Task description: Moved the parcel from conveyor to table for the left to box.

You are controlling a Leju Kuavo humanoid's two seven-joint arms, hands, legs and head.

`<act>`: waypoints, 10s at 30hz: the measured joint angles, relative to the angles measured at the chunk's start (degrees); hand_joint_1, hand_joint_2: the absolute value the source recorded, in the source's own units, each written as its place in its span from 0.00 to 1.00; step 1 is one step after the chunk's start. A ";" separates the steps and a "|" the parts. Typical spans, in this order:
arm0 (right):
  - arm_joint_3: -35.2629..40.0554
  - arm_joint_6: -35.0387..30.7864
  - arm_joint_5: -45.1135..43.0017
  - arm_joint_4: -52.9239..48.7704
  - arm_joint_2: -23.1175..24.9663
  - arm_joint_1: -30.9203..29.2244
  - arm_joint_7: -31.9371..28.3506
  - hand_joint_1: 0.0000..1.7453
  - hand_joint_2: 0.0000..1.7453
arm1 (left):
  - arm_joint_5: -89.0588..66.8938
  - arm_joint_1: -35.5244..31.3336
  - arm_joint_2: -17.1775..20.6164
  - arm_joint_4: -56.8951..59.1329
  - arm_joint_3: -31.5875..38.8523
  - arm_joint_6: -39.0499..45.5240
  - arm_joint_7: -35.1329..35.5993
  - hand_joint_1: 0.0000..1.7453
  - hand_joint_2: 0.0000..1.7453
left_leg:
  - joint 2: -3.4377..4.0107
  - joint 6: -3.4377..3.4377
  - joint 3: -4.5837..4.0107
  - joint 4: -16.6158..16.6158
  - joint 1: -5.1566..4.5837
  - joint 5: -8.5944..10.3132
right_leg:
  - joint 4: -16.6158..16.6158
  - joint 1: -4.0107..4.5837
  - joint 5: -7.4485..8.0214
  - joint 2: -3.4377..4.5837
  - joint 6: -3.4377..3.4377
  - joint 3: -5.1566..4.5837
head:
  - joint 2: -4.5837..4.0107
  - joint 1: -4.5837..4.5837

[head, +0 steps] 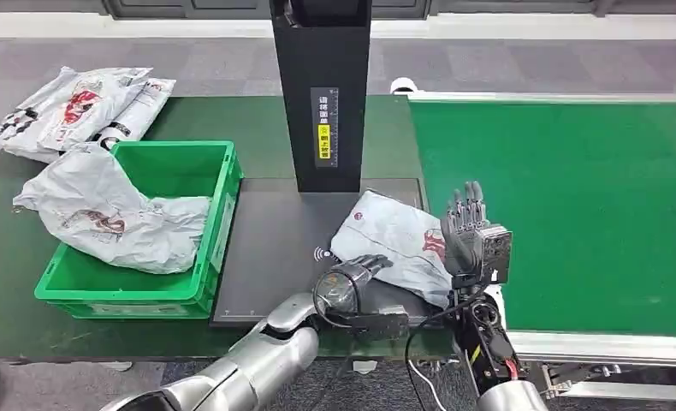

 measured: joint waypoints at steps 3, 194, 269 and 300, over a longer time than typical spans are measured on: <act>0.04 -0.02 0.24 0.22 -0.02 0.34 0.33 0.00 1.00 | -4.22 -0.28 0.05 0.04 -2.51 6.26 6.69 1.00 1.00 | 0.02 0.00 0.09 0.00 0.00 -0.01 | -0.01 0.00 0.01 0.00 0.00 0.06 | 0.00 0.00; 1.33 -8.09 14.53 -15.41 6.93 8.49 4.22 0.00 1.00 | -0.98 -1.29 1.14 -1.99 12.60 6.58 -0.14 1.00 1.00 | 0.07 -0.36 0.78 -0.10 0.19 -0.07 | 0.03 0.25 -0.19 0.01 -0.36 0.64 | 0.02 0.00; -9.88 -13.09 13.22 -28.48 9.68 19.30 7.78 0.00 0.00 | 9.58 -20.15 11.04 -5.25 59.85 19.31 -13.83 0.00 0.00 | 0.14 -0.53 -0.20 -0.11 0.24 0.35 | 0.14 0.28 0.23 0.11 -0.49 -0.44 | 0.02 0.00; -28.18 -34.53 62.49 0.57 -0.72 5.40 17.65 0.00 1.00 | 35.49 -1.40 1.60 -9.81 49.29 -12.62 -29.71 0.00 1.00 | 0.25 -0.16 -0.23 -0.09 -0.13 0.25 | 0.09 -0.01 0.27 0.19 -0.15 -0.46 | 0.02 -0.02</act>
